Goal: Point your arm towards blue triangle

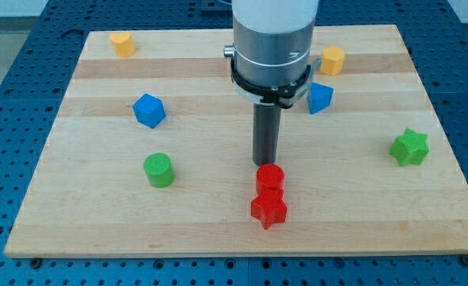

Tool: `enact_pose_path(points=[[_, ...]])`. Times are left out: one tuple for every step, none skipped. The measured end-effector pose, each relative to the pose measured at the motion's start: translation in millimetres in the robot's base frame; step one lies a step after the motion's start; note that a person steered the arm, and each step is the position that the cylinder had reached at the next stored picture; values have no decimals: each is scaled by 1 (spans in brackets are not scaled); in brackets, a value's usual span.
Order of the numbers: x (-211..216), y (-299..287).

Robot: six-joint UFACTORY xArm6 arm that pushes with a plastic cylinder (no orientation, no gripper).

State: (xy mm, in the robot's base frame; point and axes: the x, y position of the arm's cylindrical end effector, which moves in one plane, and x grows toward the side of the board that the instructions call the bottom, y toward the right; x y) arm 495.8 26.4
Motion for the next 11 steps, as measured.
enact_pose_path(points=[[-5,0],[-12,0],[-12,0],[-20,-1],[-38,-5],[-38,-5],[-48,-15],[-49,-15],[-50,18],[-50,41],[-53,67]])
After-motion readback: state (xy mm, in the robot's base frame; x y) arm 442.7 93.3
